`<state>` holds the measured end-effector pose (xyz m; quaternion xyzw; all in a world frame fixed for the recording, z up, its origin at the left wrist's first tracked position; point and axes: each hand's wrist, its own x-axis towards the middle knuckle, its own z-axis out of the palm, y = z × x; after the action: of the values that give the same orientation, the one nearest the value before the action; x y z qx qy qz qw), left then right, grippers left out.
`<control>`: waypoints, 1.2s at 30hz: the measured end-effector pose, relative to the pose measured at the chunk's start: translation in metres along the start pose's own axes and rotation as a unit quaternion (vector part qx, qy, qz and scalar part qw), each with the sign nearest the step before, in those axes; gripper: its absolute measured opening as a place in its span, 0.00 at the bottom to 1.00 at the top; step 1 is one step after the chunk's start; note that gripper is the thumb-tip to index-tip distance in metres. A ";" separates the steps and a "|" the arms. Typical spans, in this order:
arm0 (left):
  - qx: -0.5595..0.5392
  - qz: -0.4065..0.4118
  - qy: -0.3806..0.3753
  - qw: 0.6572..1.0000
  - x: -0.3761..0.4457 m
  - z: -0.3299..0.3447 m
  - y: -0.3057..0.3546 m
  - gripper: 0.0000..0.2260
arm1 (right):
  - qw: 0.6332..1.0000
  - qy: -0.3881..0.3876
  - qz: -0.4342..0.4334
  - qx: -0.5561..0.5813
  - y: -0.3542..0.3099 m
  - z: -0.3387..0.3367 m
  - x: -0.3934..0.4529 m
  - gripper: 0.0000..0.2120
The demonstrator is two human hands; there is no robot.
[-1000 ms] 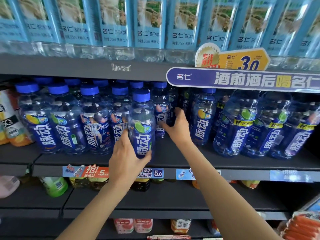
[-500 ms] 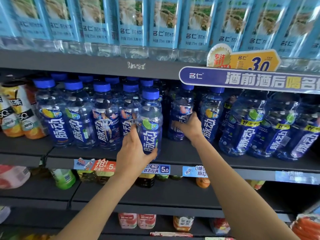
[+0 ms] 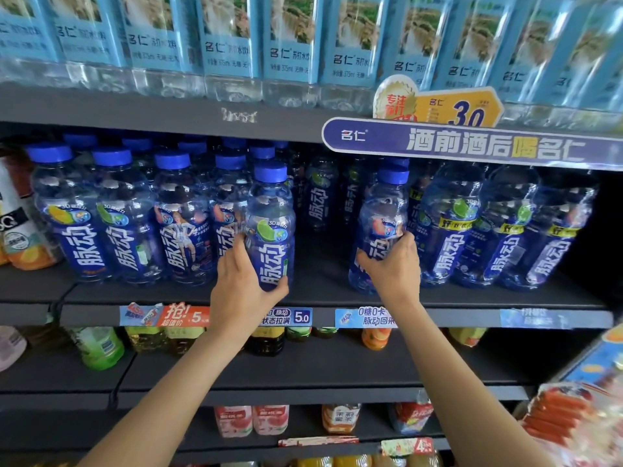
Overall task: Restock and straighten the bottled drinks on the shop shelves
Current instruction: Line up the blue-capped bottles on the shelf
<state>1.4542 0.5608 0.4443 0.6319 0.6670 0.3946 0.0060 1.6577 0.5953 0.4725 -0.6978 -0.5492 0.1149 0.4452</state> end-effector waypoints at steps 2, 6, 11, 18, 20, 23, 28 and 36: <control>-0.008 0.003 0.001 1.000 0.000 0.000 -0.001 0.42 | 0.999 0.050 -0.006 -0.012 0.002 -0.001 -0.005 0.37; -0.023 0.007 0.000 1.000 0.000 0.001 -0.002 0.42 | 0.962 0.207 -0.176 0.004 -0.017 0.002 -0.024 0.35; -0.026 0.015 0.001 1.000 0.001 0.001 -0.004 0.43 | 0.964 0.050 -0.255 0.046 -0.055 0.050 -0.007 0.21; -0.037 0.023 0.003 0.999 0.002 0.006 -0.012 0.43 | 0.993 -0.041 0.033 0.109 -0.058 0.124 0.082 0.33; -0.049 0.019 0.001 0.999 0.003 0.007 -0.013 0.44 | 0.995 -0.031 0.046 0.083 -0.057 0.138 0.092 0.35; -0.056 0.015 0.001 0.998 0.005 0.008 -0.014 0.44 | 0.995 -0.023 0.083 0.057 -0.052 0.149 0.101 0.36; -0.061 0.012 0.004 0.998 0.004 0.011 -0.015 0.42 | 0.992 -0.015 0.098 0.073 -0.049 0.138 0.089 0.30; -0.062 -0.011 -0.003 0.998 0.000 0.008 -0.007 0.42 | 0.994 -0.015 0.057 0.097 -0.035 0.116 0.034 0.33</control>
<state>1.4527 0.5660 0.4356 0.6240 0.6485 0.4329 0.0516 1.5716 0.6824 0.4422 -0.6793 -0.5017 0.2031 0.4955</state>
